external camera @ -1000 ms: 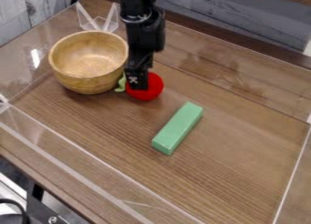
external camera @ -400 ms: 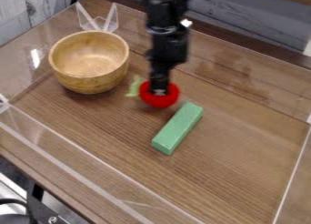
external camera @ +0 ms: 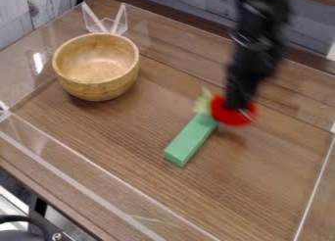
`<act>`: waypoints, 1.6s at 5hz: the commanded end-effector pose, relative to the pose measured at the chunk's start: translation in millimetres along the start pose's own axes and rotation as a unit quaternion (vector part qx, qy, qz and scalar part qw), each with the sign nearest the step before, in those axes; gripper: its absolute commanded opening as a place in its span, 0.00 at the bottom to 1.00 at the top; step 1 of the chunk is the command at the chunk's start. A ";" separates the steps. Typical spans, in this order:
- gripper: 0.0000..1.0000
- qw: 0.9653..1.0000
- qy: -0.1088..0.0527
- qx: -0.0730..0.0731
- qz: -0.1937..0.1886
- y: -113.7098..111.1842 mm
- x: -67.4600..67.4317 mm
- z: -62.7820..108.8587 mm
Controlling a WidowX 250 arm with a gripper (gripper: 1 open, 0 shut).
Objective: Move the red object to the right side of the table
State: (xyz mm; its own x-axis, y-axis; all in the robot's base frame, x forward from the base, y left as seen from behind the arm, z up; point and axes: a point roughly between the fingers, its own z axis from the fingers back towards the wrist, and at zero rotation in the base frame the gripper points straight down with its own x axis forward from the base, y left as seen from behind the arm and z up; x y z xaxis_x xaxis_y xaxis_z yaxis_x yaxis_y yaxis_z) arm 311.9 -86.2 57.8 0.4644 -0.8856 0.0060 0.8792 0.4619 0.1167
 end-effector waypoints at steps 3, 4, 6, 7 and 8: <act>0.00 0.996 -0.015 -0.004 0.082 -21.1 27.4 -15.6; 0.00 0.997 -0.008 -0.018 0.080 -22.6 31.3 -19.2; 0.00 0.995 0.002 -0.043 0.085 -23.3 30.2 -34.6; 0.00 0.994 0.010 -0.055 0.093 -23.1 24.9 -42.2; 0.00 0.992 0.017 -0.067 0.104 -22.1 22.6 -48.3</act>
State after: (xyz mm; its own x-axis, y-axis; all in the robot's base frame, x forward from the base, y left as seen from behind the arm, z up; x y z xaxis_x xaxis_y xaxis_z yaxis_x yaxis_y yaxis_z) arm 312.7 -117.4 22.4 0.6411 -0.7672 0.0191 0.7673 0.6413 0.0067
